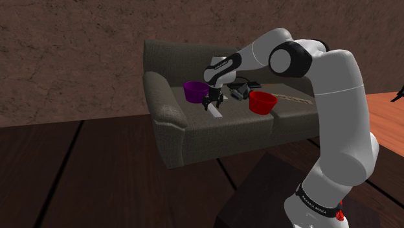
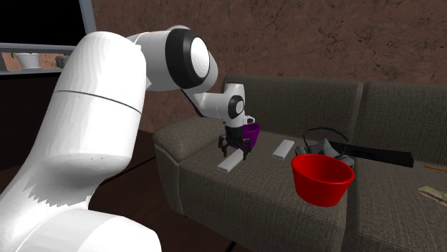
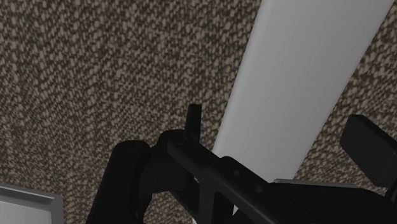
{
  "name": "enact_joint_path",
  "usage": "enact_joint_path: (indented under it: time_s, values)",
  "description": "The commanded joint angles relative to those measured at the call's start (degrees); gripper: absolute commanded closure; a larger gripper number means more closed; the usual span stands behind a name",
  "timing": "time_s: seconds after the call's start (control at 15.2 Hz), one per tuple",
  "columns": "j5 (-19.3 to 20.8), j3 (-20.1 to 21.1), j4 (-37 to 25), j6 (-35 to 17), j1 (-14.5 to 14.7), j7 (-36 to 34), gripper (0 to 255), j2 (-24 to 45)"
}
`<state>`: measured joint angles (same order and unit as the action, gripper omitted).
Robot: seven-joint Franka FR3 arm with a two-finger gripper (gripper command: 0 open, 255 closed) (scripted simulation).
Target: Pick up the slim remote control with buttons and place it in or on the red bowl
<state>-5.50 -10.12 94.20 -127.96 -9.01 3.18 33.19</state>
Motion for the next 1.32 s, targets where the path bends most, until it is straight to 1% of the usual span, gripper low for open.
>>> enact_joint_path:
  time_s: [0.0, 0.26, 0.33, 0.92, 1.25]
  values:
    - [-0.02, 0.01, 0.01, -0.11, -0.02, 0.02, 0, 0.08]
    - [-0.02, 0.01, 0.01, -0.1, -0.02, 0.02, 0, 0.07]
    - [-0.02, 0.01, 0.01, -0.1, -0.02, 0.02, 255, 0.07]
    - [-0.02, 0.01, 0.01, -0.11, -0.02, 0.03, 255, 0.08]
    - [0.38, -0.25, -0.85, 2.75, 0.14, -0.17, 255, -1.94]
